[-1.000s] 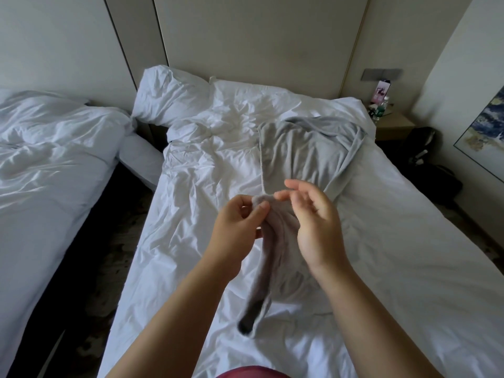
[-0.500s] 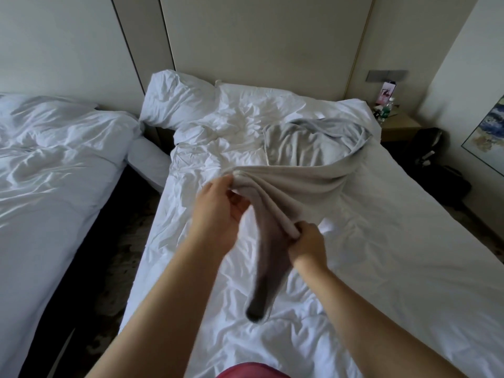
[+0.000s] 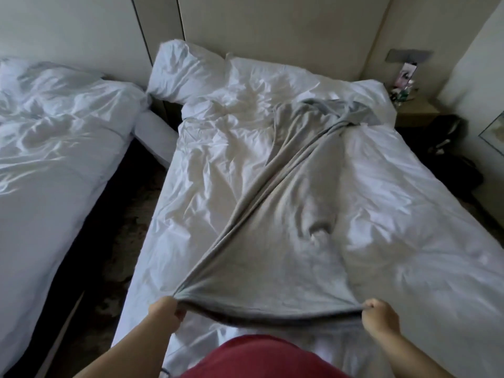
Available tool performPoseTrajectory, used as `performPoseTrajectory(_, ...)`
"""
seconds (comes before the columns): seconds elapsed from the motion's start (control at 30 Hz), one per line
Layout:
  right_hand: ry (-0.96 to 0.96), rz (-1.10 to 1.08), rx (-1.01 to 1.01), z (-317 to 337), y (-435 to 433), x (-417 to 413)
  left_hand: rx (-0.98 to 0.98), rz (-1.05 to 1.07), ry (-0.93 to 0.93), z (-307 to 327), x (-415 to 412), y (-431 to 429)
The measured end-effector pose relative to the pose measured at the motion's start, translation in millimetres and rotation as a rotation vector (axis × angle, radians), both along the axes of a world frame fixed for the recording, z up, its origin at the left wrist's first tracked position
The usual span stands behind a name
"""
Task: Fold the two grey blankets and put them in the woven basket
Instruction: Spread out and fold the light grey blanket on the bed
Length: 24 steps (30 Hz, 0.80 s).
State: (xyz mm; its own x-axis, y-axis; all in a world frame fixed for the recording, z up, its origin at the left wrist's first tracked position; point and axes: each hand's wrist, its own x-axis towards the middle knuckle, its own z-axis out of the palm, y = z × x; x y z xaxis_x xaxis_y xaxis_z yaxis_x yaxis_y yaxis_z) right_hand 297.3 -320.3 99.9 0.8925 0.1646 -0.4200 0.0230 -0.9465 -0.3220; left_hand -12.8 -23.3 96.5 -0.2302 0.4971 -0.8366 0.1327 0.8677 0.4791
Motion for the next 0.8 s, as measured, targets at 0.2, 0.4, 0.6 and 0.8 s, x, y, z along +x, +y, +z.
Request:
performPoseTrajectory(0.2, 0.284, -0.293, 0.1, -22, -21, -25, -0.07, 0.062, -0.219, -2, 2, 13)
performPoseTrajectory(0.4, 0.42, -0.6, 0.564, 0, 4, -20, -0.014, 0.004, -0.13, 4, 12, 19)
performPoseTrajectory(0.6, 0.498, -0.604, 0.525, 1, 1, -21, 0.13, -0.199, -0.146, 13, 33, 2)
performPoseTrajectory(0.8, 0.727, -0.547, 0.431, -2, -8, -29, 0.436, -1.015, 0.142, 19, 44, -9)
